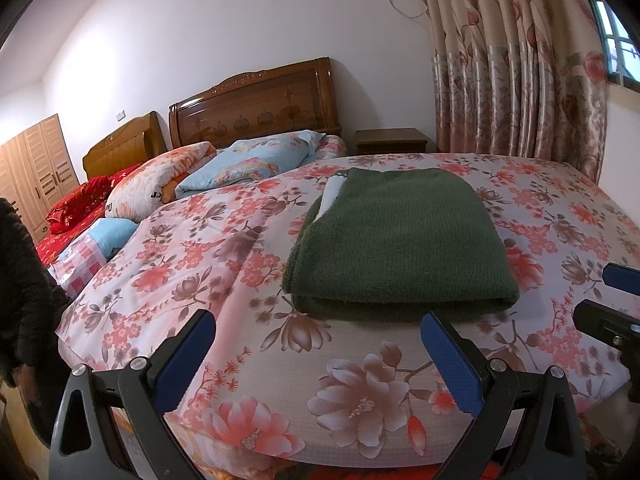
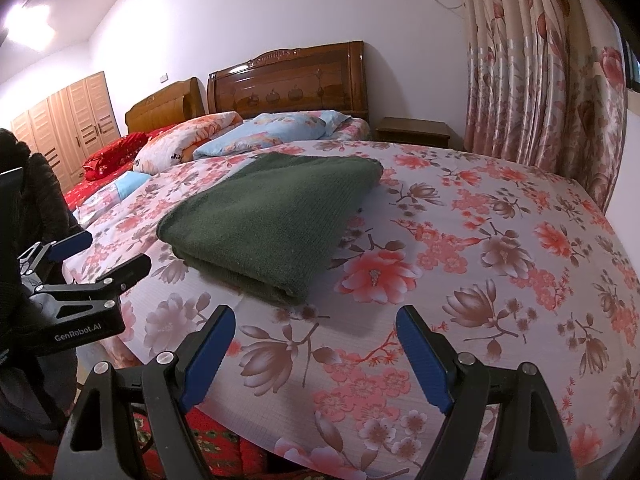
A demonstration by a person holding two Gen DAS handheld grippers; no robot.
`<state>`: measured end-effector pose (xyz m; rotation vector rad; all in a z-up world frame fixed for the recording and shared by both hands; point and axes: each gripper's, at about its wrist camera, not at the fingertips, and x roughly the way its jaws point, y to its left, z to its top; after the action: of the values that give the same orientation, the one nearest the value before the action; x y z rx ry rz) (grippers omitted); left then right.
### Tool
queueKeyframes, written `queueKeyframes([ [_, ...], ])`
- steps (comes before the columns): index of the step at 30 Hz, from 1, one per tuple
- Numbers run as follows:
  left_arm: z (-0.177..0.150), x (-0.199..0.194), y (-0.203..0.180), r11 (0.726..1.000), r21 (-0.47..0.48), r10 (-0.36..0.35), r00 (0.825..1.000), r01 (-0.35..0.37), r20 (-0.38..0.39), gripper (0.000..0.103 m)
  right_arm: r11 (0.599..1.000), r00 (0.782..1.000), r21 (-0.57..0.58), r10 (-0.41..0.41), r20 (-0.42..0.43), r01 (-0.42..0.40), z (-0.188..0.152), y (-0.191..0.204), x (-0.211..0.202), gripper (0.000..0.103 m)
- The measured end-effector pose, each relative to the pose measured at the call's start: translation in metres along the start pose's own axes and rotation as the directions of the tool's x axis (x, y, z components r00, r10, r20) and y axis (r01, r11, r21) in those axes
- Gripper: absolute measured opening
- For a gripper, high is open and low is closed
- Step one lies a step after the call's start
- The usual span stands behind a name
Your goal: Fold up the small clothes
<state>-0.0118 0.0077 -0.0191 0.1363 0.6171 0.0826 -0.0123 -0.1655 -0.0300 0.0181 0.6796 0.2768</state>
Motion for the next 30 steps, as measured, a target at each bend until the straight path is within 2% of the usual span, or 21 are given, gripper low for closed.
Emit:
queueKeyframes([
  [11, 0.003, -0.009, -0.014, 0.999, 0.05, 0.009, 1.0, -0.011, 0.03, 0.103, 1.0, 1.0, 0.019, 0.025, -0.009, -0.025, -0.001, -0.005, 0.003, 0.084],
  [30, 0.002, -0.004, 0.006, 0.999, -0.036, -0.016, 1.0, 0.017, 0.02, 0.103, 0.998, 0.998, -0.05, 0.025, -0.057, -0.028, -0.001, 0.012, 0.015, 0.084],
])
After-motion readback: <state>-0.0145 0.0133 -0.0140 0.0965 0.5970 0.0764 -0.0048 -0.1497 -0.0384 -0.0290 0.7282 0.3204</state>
